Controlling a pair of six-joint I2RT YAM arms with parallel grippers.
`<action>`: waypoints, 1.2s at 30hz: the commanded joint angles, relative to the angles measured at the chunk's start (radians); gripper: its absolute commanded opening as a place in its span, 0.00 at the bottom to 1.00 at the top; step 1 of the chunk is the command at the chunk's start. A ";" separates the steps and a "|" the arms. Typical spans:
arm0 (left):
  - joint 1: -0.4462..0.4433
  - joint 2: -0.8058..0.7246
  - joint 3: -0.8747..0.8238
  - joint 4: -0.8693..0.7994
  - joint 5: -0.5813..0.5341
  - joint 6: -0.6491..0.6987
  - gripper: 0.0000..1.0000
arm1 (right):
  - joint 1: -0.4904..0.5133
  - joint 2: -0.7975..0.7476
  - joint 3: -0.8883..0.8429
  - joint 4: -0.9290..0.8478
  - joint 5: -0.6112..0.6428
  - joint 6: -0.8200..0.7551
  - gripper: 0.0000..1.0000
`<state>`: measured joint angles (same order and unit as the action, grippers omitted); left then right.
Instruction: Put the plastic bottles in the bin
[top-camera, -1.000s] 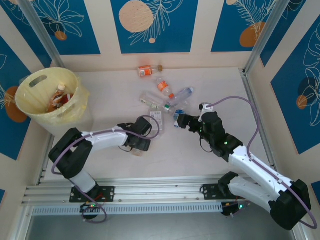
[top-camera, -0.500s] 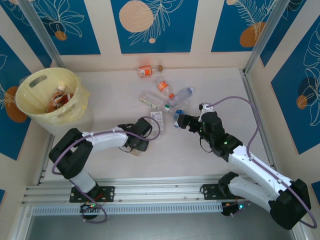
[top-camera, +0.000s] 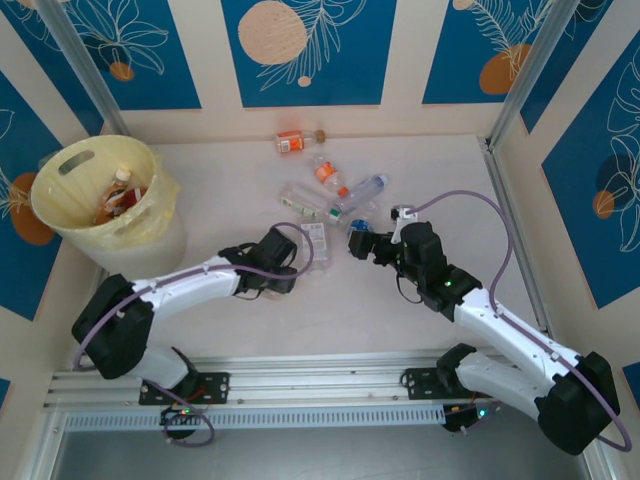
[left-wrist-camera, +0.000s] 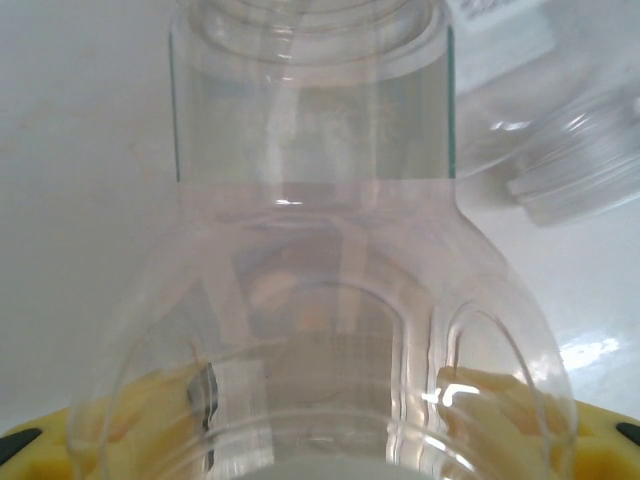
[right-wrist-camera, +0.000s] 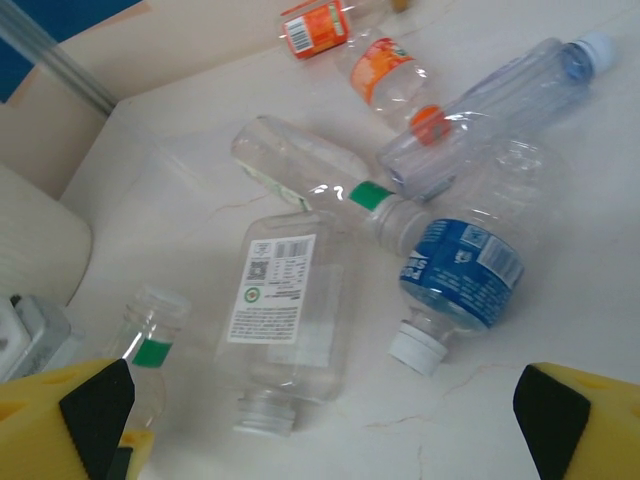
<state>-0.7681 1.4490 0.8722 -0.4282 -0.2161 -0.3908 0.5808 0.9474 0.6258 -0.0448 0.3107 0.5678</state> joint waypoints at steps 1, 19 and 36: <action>0.034 -0.071 0.028 0.018 0.028 0.001 0.51 | 0.009 0.002 0.002 0.087 -0.085 -0.066 1.00; 0.170 -0.166 0.182 0.184 0.072 -0.035 0.51 | 0.083 0.108 0.028 0.446 -0.099 -0.192 1.00; 0.290 -0.164 0.599 -0.103 0.070 0.234 0.50 | 0.084 0.274 0.160 0.530 -0.187 -0.264 1.00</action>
<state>-0.5110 1.2987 1.4025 -0.4347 -0.1028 -0.2531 0.6594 1.2072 0.7509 0.4553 0.1425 0.3305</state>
